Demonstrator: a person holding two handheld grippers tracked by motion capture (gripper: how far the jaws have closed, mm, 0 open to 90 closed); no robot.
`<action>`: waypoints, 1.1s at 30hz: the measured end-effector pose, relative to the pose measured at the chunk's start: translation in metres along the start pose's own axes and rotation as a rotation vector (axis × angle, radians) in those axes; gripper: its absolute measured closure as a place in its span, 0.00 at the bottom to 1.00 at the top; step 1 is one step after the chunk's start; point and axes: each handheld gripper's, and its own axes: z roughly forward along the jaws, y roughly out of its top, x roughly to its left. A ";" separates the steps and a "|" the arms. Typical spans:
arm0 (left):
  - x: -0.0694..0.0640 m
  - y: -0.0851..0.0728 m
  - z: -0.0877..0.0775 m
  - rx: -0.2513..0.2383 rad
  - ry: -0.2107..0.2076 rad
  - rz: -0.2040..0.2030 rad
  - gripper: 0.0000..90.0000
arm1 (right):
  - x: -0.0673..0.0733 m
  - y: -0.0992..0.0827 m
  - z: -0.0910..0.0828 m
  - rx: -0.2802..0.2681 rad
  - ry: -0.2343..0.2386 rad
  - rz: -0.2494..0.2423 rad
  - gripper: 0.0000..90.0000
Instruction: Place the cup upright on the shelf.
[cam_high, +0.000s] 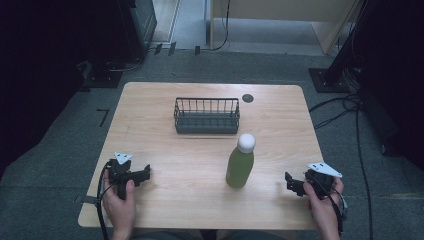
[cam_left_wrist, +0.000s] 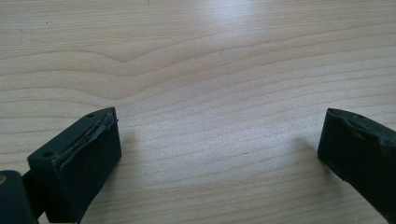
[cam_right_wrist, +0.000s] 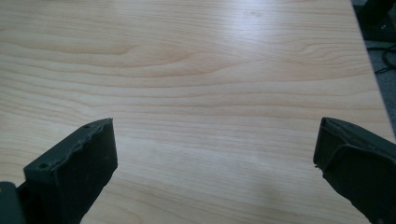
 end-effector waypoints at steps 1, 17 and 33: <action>0.000 0.000 0.000 0.000 0.000 0.000 0.00 | 0.003 0.000 0.000 0.002 0.005 -0.001 0.00; 0.000 0.000 0.000 0.000 0.000 0.000 0.00 | 0.038 0.010 -0.011 -0.025 0.108 -0.040 0.00; 0.000 0.000 0.000 0.000 0.000 0.000 0.00 | 0.074 0.012 -0.015 -0.035 0.197 -0.090 0.00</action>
